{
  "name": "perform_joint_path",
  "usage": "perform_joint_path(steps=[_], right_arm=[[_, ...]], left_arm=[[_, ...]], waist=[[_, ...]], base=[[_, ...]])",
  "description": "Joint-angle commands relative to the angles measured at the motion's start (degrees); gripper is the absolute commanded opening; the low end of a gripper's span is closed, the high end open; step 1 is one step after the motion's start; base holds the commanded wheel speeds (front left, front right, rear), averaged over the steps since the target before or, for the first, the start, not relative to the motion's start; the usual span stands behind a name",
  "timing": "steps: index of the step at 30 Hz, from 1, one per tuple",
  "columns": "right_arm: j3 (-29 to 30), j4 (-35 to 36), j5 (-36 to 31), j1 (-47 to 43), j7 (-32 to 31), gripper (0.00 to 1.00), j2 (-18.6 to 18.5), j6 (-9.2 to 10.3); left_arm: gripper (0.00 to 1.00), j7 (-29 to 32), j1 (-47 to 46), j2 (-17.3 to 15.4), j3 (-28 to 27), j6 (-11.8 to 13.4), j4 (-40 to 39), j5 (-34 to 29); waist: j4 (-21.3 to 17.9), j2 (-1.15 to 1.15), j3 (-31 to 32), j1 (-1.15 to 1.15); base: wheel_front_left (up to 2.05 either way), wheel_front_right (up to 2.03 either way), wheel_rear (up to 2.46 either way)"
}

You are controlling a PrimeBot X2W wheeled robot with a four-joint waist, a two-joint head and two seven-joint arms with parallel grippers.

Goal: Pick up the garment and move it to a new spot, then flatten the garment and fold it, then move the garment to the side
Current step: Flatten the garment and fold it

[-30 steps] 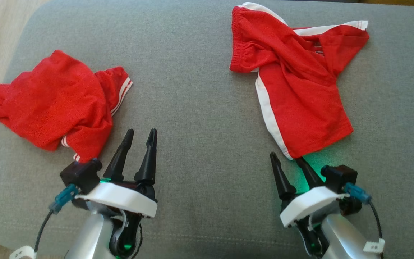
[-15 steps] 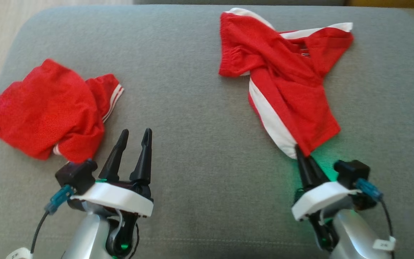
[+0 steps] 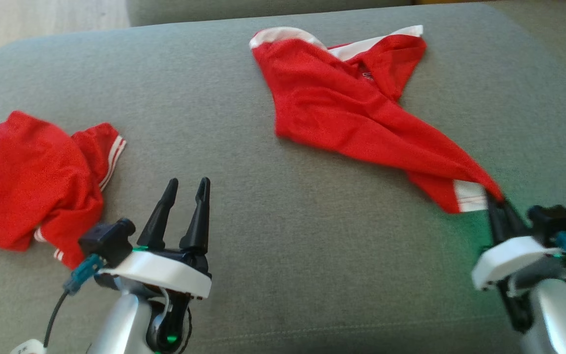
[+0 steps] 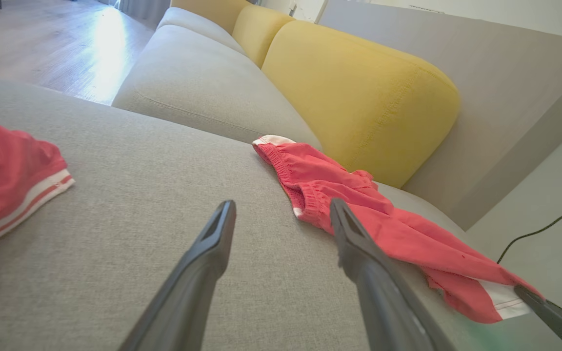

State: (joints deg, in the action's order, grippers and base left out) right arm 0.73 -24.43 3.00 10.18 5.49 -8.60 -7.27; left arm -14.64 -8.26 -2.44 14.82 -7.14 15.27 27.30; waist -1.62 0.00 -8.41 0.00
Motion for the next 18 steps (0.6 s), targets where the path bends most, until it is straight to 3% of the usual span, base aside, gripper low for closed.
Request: perform_joint_path(steps=[1,7,18], right_arm=[[-0.1,2.1,-1.2,-0.6,-0.4,0.00,-0.9,-0.22],[7.8,6.6,-8.3,-1.1,-3.5,0.00,2.4,-0.22],[5.2,9.3,-9.2,1.7,-4.9,0.00,5.3,-0.22]], left_arm=[[1.00,-0.4,-0.9,-0.4,-1.3,-0.3,-1.9,-0.7],[1.00,-0.4,-2.1,-0.4,0.6,-0.3,-1.4,-2.8],[1.00,-0.4,-12.3,-4.7,13.2,-0.3,5.5,-17.8]], waist=[[-0.6,0.00,-0.1,0.00],[-2.3,0.00,-1.0,0.00],[-5.2,0.00,-6.1,0.00]], base=[[0.00,0.00,0.00],[0.00,0.00,0.00],[0.00,0.00,0.00]])
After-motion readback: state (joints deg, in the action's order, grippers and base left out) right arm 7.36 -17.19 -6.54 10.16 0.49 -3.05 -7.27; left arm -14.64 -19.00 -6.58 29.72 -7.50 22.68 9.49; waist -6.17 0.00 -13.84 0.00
